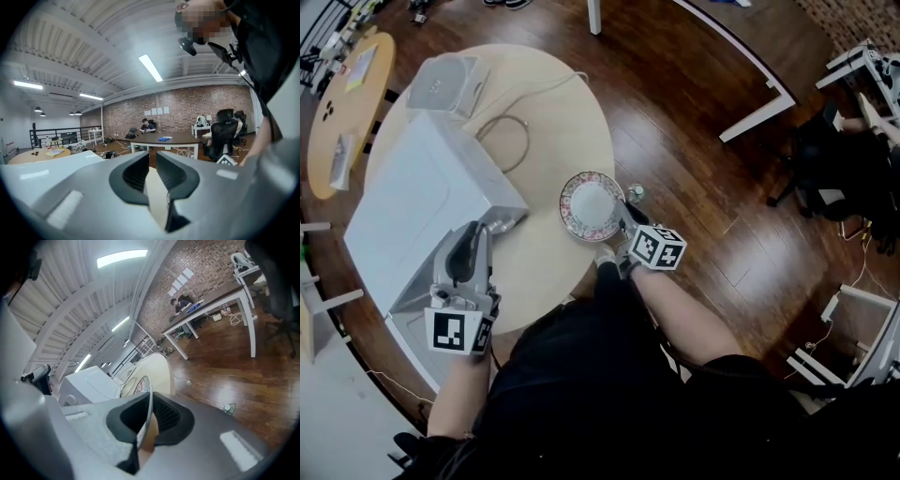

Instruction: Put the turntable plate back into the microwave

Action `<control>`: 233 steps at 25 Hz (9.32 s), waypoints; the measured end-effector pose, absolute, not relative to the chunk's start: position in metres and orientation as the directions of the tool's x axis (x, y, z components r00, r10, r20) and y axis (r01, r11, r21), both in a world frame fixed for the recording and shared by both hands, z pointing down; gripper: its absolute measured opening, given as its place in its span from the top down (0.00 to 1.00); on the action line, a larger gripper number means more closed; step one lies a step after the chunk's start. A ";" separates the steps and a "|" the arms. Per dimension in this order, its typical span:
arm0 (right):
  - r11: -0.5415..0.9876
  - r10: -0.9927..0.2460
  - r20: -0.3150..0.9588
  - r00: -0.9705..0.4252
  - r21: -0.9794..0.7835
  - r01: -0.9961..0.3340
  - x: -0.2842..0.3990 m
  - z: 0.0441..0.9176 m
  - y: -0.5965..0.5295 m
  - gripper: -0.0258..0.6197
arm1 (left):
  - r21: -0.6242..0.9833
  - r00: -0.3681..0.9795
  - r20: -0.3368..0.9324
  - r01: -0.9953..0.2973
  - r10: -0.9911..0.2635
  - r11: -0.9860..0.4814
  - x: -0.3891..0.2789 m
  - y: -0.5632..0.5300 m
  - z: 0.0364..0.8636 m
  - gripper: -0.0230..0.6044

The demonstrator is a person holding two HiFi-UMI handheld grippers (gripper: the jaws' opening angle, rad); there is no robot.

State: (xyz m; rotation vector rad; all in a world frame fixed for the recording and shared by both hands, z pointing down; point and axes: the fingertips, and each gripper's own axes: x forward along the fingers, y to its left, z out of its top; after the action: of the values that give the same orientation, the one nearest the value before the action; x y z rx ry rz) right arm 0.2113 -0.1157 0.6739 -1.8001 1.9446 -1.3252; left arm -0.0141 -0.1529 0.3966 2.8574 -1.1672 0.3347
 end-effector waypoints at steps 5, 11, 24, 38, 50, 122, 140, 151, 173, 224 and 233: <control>-0.181 -0.883 0.419 -0.211 -0.719 -0.671 0.216 0.675 -0.109 0.93 | -0.058 0.688 0.197 -0.703 -0.698 -0.709 -0.029 -0.150 0.386 0.88; -0.206 -0.894 0.406 -0.188 -0.746 -0.633 0.213 0.664 -0.106 0.93 | -0.105 0.664 0.181 -0.720 -0.725 -0.686 -0.067 -0.143 0.382 0.88; -0.248 -0.920 0.366 -0.140 -0.821 -0.515 0.214 0.631 -0.103 0.93 | -0.119 0.615 0.108 -0.772 -0.781 -0.625 -0.122 -0.128 0.366 0.88; -0.218 -0.932 0.326 -0.157 -0.853 -0.474 0.199 0.599 -0.102 0.93 | -0.102 0.524 0.046 -0.844 -0.850 -0.526 -0.182 -0.113 0.354 0.96; -0.234 -0.929 0.337 -0.151 -0.853 -0.466 0.200 0.598 -0.080 0.93 | -0.127 0.526 0.034 -0.841 -0.850 -0.526 -0.187 -0.098 0.349 0.96; -0.006 -0.746 0.333 -0.576 -0.869 -0.495 -0.026 0.586 -0.102 0.93 | -0.056 0.259 -0.004 -0.964 -0.966 -0.258 -0.325 -0.002 0.352 0.94; 0.039 -0.690 0.327 -0.646 -0.874 -0.484 -0.080 0.582 -0.104 0.93 | -0.041 0.302 -0.012 -0.953 -0.953 -0.301 -0.316 -0.008 0.358 0.94; 0.082 -0.615 0.330 -0.716 -0.876 -0.474 -0.112 0.584 -0.118 0.93 | -0.022 0.225 0.013 -0.974 -0.974 -0.225 -0.330 -0.011 0.356 0.94; 0.077 -0.580 0.334 -0.743 -0.886 -0.458 -0.118 0.595 -0.135 0.93 | -0.024 0.171 0.034 -0.985 -0.985 -0.172 -0.323 -0.028 0.361 0.94; 0.009 -0.591 0.377 -0.713 -0.881 -0.474 -0.158 0.613 -0.181 0.93 | 0.019 0.189 0.073 -0.982 -0.979 -0.188 -0.345 -0.091 0.372 0.95; -0.002 -0.606 0.372 -0.703 -0.885 -0.466 -0.167 0.613 -0.185 0.93 | 0.034 0.208 0.077 -0.978 -0.975 -0.206 -0.347 -0.099 0.376 0.95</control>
State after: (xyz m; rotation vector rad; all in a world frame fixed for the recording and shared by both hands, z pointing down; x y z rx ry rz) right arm -0.1665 -0.1849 0.6128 -1.1531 2.1323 -1.8084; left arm -0.3468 -0.0989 0.3757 2.3821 -1.9304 0.0588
